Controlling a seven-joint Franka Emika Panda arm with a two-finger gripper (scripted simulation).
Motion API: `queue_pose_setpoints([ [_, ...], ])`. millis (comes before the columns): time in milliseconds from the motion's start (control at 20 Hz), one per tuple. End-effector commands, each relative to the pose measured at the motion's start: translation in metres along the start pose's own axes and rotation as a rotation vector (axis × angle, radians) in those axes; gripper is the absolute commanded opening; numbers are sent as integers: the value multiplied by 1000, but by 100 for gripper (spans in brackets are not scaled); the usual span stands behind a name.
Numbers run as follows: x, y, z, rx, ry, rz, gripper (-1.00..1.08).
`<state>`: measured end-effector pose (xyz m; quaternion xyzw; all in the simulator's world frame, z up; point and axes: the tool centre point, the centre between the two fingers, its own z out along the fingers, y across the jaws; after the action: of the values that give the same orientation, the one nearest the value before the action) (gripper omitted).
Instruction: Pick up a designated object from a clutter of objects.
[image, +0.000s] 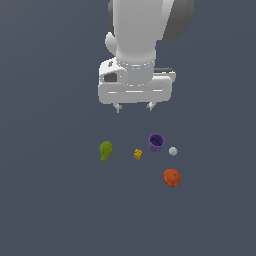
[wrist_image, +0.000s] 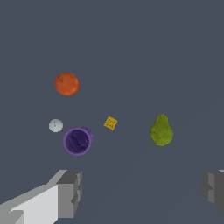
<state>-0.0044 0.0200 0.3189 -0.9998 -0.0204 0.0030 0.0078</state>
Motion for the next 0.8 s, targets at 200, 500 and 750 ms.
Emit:
queue_pose_setpoints([
  [200,4,-1,-9,-5,22,-14,28],
  [500,5,-1,-10,-7,28,-18,28],
  [750,7,-5,3,-10,26,-28,28],
])
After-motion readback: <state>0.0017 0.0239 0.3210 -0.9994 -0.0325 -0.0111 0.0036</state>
